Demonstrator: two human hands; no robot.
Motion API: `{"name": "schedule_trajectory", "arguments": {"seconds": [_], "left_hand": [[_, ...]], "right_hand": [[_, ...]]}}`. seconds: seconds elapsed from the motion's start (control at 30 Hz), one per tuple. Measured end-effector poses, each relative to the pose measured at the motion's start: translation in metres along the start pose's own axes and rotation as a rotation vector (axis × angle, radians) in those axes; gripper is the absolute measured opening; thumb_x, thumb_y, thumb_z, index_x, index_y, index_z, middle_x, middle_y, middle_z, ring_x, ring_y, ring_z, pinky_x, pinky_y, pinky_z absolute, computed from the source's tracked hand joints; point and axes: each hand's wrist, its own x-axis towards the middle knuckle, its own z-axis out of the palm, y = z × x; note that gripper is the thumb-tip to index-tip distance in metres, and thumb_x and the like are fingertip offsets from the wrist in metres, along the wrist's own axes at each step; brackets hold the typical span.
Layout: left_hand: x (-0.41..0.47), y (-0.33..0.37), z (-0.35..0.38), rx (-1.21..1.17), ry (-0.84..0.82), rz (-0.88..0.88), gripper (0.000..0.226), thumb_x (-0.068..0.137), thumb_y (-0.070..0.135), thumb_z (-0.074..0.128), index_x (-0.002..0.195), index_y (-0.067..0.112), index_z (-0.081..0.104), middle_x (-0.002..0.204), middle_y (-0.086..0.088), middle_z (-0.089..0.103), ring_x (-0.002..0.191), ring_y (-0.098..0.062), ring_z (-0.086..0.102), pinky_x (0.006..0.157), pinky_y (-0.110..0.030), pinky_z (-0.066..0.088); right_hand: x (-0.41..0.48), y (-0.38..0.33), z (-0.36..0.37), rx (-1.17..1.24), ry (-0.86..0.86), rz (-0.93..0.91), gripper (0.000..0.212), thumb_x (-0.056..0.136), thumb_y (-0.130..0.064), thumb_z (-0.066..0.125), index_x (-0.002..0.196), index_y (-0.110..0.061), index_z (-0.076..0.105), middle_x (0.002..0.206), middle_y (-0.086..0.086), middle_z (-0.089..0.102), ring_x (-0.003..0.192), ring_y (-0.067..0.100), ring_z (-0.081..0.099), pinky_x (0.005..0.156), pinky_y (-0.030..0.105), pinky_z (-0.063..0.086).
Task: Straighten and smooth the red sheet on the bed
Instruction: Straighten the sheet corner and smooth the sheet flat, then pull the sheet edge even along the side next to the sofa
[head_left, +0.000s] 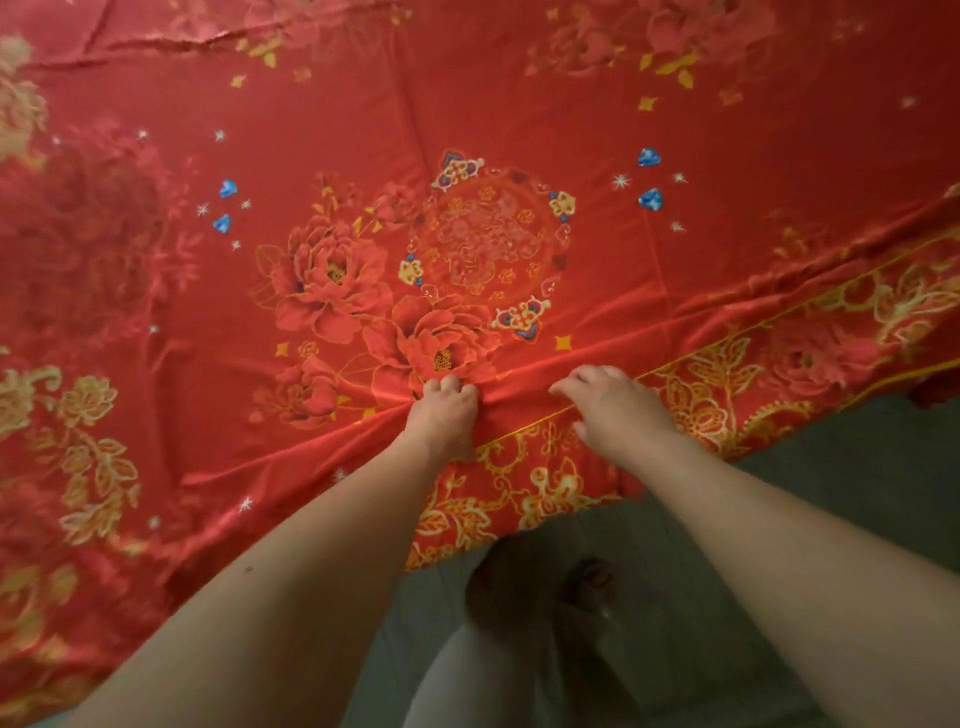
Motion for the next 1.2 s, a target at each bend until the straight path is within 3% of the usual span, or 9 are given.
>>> {"name": "schedule_trajectory", "arguments": {"seconds": [0.23,0.4,0.53,0.63,0.8,0.9,1.0,1.07,1.2], "left_hand": [[-0.001,-0.011,0.01,-0.065,0.086,0.036,0.073,0.062,0.031,0.083,0.12,0.012,0.043,0.123,-0.011,0.044,0.114,-0.033,0.043,0.096,-0.044,0.047],[-0.011,-0.012,0.009,-0.08,0.17,0.042,0.064,0.067,0.029,0.079,0.118,0.012,0.044,0.121,-0.01,0.046,0.111,-0.031,0.044,0.096,-0.04,0.044],[-0.027,-0.009,0.019,-0.153,0.362,-0.035,0.045,0.07,0.02,0.071,0.109,0.014,0.05,0.116,-0.009,0.051,0.104,-0.03,0.051,0.087,-0.041,0.045],[-0.046,0.009,0.042,-0.293,0.54,-0.31,0.041,0.059,0.021,0.077,0.095,0.018,0.057,0.097,-0.004,0.059,0.086,-0.027,0.059,0.067,-0.039,0.048],[-0.08,0.06,0.083,-0.827,0.758,-1.164,0.057,0.064,0.022,0.08,0.113,0.015,0.053,0.127,-0.011,0.048,0.116,-0.033,0.047,0.1,-0.045,0.042],[-0.082,0.072,0.103,-1.482,0.815,-1.687,0.063,0.075,0.017,0.076,0.128,0.006,0.043,0.136,-0.022,0.04,0.124,-0.038,0.041,0.105,-0.045,0.035],[-0.072,0.076,0.136,-2.128,0.877,-1.686,0.031,0.075,0.03,0.073,0.097,0.011,0.06,0.105,-0.018,0.067,0.1,-0.037,0.065,0.09,-0.05,0.053],[-0.056,0.076,0.171,-2.085,0.933,-1.661,0.021,0.072,0.033,0.069,0.067,0.018,0.056,0.079,-0.017,0.071,0.076,-0.035,0.071,0.074,-0.054,0.058],[-0.077,0.092,0.183,-2.009,0.811,-1.777,0.027,0.078,0.021,0.068,0.057,0.015,0.051,0.072,-0.018,0.07,0.067,-0.034,0.07,0.071,-0.052,0.059]], "right_hand": [[0.037,-0.013,-0.016,-0.177,-0.143,-0.184,0.028,0.085,-0.018,0.058,0.112,-0.024,0.06,0.118,0.003,0.053,0.113,0.026,0.048,0.093,0.038,0.044],[0.057,-0.043,-0.024,-0.383,-0.299,-0.411,0.025,0.078,-0.03,0.069,0.101,-0.021,0.065,0.112,0.005,0.057,0.106,0.029,0.058,0.082,0.038,0.046],[0.065,-0.045,-0.017,-0.453,-0.31,-0.501,0.025,0.079,-0.03,0.068,0.101,-0.02,0.062,0.111,0.005,0.057,0.097,0.029,0.063,0.077,0.039,0.05],[0.065,-0.039,-0.016,-0.496,-0.283,-0.575,0.019,0.084,-0.024,0.059,0.102,-0.02,0.063,0.109,0.003,0.059,0.097,0.028,0.063,0.073,0.037,0.051],[0.058,-0.024,-0.013,-0.567,-0.271,-0.682,0.016,0.084,-0.022,0.055,0.095,-0.02,0.067,0.101,0.0,0.068,0.094,0.025,0.065,0.074,0.036,0.054],[0.052,-0.026,-0.009,-0.579,-0.42,-0.787,0.014,0.077,-0.032,0.062,0.087,-0.022,0.066,0.095,-0.002,0.066,0.09,0.021,0.063,0.067,0.03,0.047],[0.038,-0.024,0.001,-0.546,-0.56,-0.891,0.015,0.071,-0.035,0.066,0.076,-0.022,0.06,0.081,-0.003,0.06,0.076,0.018,0.056,0.061,0.028,0.042],[0.032,-0.02,0.009,-0.524,-0.608,-0.905,0.018,0.071,-0.031,0.066,0.081,-0.019,0.059,0.079,-0.004,0.058,0.073,0.017,0.054,0.06,0.028,0.041],[0.028,-0.019,0.013,-0.483,-0.615,-0.91,0.022,0.072,-0.026,0.065,0.092,-0.021,0.06,0.085,-0.005,0.061,0.081,0.018,0.06,0.066,0.028,0.046]]}}
